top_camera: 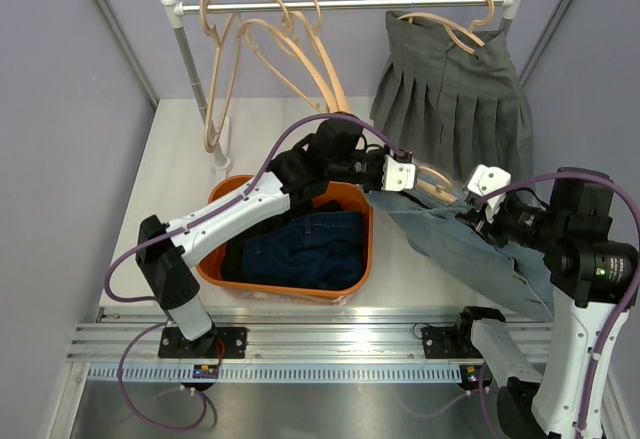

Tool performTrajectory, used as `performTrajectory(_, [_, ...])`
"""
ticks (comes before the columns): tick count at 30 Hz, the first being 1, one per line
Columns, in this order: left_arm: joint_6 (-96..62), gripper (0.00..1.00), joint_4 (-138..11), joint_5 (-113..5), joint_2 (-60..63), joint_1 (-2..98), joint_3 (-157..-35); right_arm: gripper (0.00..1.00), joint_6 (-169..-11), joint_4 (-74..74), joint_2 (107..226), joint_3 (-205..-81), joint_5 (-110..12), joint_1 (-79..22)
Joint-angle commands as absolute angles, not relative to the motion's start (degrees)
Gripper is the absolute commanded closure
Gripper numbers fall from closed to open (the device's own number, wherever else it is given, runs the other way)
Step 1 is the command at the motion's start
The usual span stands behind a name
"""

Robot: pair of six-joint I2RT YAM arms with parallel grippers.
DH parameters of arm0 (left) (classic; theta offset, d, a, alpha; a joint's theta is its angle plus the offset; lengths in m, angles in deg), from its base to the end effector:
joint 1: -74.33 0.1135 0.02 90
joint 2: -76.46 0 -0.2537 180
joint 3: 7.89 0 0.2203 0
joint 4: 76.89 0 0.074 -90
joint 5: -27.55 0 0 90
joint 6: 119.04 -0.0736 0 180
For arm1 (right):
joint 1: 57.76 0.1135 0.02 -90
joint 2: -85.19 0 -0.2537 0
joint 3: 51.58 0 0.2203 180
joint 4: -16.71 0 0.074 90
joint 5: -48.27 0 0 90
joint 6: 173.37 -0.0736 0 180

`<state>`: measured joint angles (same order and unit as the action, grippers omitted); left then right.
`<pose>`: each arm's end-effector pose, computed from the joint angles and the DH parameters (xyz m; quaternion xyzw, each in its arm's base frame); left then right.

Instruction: Remove the skirt from the hanger

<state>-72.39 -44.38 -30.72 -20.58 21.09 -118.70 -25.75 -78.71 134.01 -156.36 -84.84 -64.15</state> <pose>0.2050 -0.3392 0.3738 0.6897 0.4013 -0.2697 0.5391 0.0800 0.0417 0.4058 -0.5050 0.6906 0.0713 0.5128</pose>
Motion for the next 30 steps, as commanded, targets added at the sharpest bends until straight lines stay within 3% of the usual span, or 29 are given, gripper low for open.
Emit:
performTrajectory(1, [-73.6, 0.72, -46.5, -30.2, -21.3, 20.6, -118.9, 1.0, -23.7, -76.6, 133.7, -159.5, -87.7, -64.4])
performTrajectory(3, [-73.5, 0.99, -46.5, -30.2, -21.3, 20.4, -119.1, 1.0, -23.8, -76.2, 133.9, -159.3, -87.3, -64.4])
performTrajectory(7, [-73.2, 1.0, -45.4, -29.0, -20.5, 20.4, -119.5, 1.0, -25.1, -74.0, 134.1, -157.1, -85.1, -64.4])
performTrajectory(12, [-71.8, 1.0, -45.8, -27.9, -19.6, 20.4, -119.9, 0.86, -27.5, -73.6, 135.0, -156.6, -85.8, -64.4])
performTrajectory(13, [-71.6, 1.0, -46.0, -27.8, -19.6, 20.4, -120.0, 0.72, -27.9, -73.6, 135.1, -156.9, -85.9, -64.4])
performTrajectory(16, [-70.5, 1.0, -47.2, -27.7, -20.0, 20.4, -120.4, 0.45, -30.2, -72.6, 135.6, -158.0, -85.4, -64.4])
performTrajectory(20, [-69.6, 1.0, -48.9, -28.3, -21.4, 20.1, -121.3, 0.31, -35.3, -71.5, 137.0, -161.4, -85.3, -64.4])
performTrajectory(30, [-67.7, 1.0, -52.6, -28.5, -22.6, 19.4, -122.4, 0.3, -49.9, -67.8, 140.4, -163.3, -82.3, -64.4])
